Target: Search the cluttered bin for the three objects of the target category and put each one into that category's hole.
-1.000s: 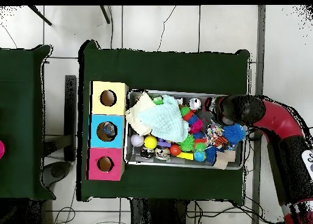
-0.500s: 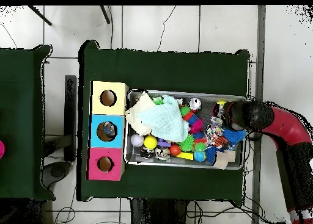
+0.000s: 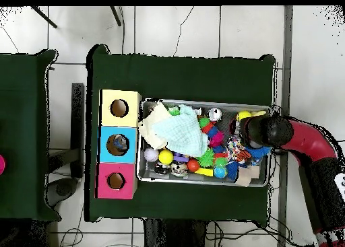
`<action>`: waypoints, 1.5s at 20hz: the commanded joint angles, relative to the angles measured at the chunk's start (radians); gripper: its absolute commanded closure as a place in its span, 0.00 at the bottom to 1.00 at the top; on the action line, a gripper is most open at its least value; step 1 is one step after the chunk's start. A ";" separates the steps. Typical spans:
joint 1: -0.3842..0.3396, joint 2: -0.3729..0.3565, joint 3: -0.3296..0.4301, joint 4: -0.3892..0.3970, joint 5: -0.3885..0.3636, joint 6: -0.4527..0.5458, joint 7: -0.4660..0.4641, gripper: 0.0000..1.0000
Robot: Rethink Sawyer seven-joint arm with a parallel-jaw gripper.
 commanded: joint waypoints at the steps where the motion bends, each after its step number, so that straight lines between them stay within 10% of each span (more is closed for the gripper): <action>1: -0.013 0.030 0.073 0.082 -0.072 -0.057 -0.297 1.00; 14: -0.046 0.054 0.107 0.078 -0.083 -0.024 -0.335 1.00; 15: -0.051 0.055 0.114 0.080 -0.091 -0.030 -0.340 0.00; 30: -0.059 0.082 0.114 0.078 -0.075 -0.007 -0.322 0.00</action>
